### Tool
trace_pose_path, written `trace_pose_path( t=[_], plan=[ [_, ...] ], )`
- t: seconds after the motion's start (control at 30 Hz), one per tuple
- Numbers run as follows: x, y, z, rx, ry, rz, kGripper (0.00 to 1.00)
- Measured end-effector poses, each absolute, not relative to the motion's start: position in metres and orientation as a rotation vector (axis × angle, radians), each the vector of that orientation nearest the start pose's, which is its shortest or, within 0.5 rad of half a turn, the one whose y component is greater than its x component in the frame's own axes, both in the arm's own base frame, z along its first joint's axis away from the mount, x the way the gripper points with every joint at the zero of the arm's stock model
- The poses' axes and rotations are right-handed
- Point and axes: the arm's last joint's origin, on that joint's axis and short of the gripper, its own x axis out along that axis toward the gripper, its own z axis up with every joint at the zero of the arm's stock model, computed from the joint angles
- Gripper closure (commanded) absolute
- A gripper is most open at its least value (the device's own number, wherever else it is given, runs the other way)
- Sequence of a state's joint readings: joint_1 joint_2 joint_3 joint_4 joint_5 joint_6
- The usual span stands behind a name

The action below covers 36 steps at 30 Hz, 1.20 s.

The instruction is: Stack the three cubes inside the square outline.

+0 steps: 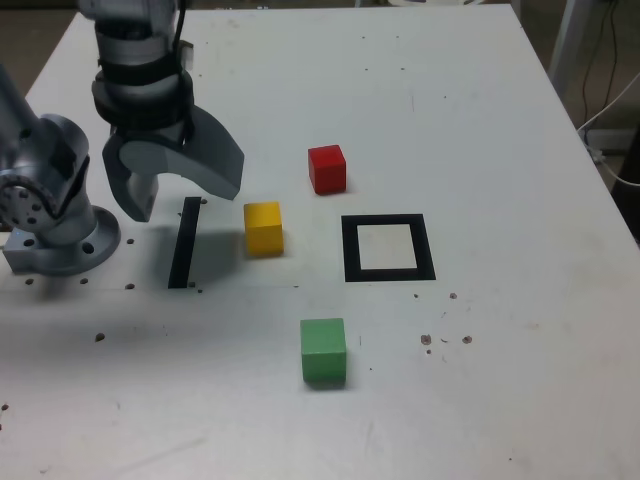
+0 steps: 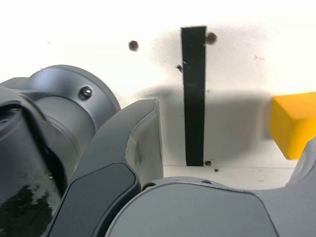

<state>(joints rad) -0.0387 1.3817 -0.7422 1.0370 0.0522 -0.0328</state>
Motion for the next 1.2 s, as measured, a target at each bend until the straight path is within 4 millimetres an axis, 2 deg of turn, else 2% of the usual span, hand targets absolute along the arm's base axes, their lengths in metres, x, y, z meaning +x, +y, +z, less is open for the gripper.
trace_pose_path(
  t=[0.4, 0.57, 0.87, 1.2],
  plan=[
    [0.131, -0.003, 0.242, 0.049, 1.687, 0.032, 0.01],
    [0.134, -0.001, 0.257, 0.04, 1.721, 0.045, 0.01],
    [0.178, 0.012, 0.295, 0.07, 1.64, 0.075, 0.01],
    [0.235, 0.045, 0.306, 0.052, 1.678, 0.068, 0.01]
  ],
)
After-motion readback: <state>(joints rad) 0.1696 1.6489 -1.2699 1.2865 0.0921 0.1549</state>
